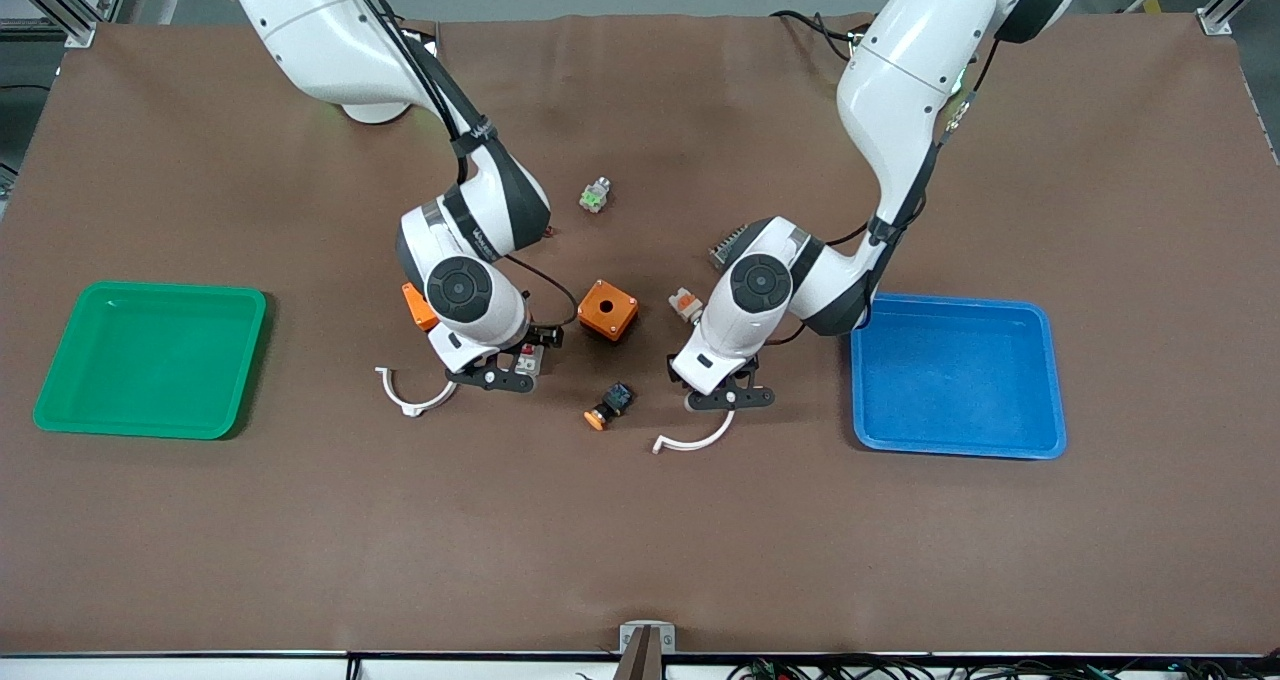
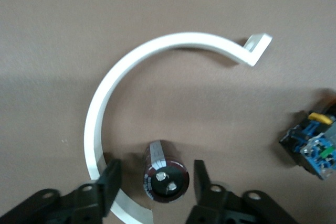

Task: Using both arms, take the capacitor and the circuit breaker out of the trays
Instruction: 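Lower the breaker near the orange box and open the right gripper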

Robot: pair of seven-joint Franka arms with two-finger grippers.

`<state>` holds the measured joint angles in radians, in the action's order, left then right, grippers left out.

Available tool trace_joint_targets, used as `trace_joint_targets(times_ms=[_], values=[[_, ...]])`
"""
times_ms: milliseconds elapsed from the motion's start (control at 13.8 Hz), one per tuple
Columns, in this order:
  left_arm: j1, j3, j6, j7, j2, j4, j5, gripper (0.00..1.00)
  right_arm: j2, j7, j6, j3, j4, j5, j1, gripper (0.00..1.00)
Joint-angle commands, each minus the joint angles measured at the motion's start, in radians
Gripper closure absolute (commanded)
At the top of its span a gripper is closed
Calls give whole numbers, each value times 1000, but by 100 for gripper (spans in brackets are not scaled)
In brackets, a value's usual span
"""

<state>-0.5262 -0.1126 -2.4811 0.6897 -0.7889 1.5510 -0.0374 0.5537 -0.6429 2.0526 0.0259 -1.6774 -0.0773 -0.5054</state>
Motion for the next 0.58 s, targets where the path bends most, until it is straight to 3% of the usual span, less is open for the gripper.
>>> trace_joint_targets(times_ms=[0,145,364,509], values=[[0,16,204,16,28,-128,-48,0,-177,-5,-187,-9,-30,-18,5,0],[2,54,370,13,39,-240,-49,0,-272,2,-311,-11,-36,-16,31,0],[9,103,399,10,137,-233,-52,0,-415,116,-413,-12,-90,-16,100,0],[89,108,435,-42,213,-207,-59,0,-495,199,-453,-14,-122,-16,151,0]])
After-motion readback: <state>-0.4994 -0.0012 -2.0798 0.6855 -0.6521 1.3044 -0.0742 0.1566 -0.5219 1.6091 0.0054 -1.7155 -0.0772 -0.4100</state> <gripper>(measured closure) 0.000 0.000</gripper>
